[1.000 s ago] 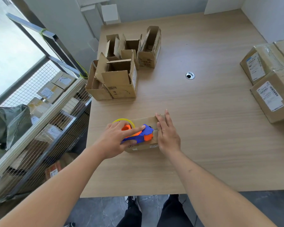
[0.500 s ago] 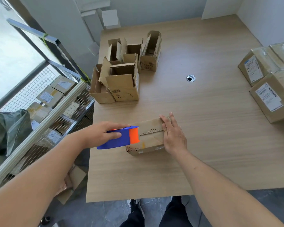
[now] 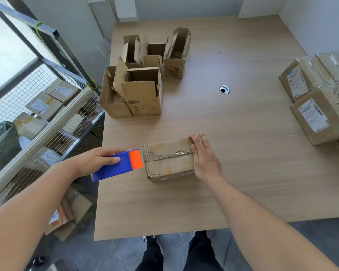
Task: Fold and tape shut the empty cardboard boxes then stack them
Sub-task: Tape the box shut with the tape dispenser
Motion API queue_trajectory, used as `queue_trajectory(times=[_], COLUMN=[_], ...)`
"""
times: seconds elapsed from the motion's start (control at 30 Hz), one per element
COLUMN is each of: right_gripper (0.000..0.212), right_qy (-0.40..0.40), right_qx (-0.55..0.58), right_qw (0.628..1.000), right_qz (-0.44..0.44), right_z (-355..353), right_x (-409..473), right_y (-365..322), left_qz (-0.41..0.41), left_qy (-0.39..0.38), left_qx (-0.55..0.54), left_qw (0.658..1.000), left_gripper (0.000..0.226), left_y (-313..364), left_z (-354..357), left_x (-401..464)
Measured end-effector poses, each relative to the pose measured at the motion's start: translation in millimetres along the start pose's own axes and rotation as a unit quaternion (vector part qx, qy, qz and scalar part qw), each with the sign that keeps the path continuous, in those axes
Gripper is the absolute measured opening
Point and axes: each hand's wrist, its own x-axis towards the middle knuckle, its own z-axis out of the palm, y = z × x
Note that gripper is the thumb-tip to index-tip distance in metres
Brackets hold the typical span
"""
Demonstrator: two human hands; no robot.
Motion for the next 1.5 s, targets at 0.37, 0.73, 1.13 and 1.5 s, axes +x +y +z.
queue_trajectory(times=[0.37,0.73,1.13,1.5], right_gripper=[0.066,0.063,0.066,0.083], right_qy=[0.123,-0.035,-0.079,-0.105], right_qx=[-0.207,-0.248,-0.233,-0.233], right_qw=[0.966,0.964,0.966,0.963], right_qz=[-0.090,-0.084,-0.083,-0.087], right_z=[9,31,22,17], right_x=[-10,-14,-12,-14], right_y=[-29,-26,-34,-35], left_qz=[0.032,0.084,0.027,-0.016], left_qy=[0.015,-0.001,-0.002,0.029], left_qx=[-0.011,-0.108,0.024,0.068], left_qw=[0.999,0.991,0.999,0.997], left_gripper=[0.039,0.044,0.039,0.029], left_y=[7,4,-6,-1], left_z=[38,76,63,93], left_x=[19,33,33,42])
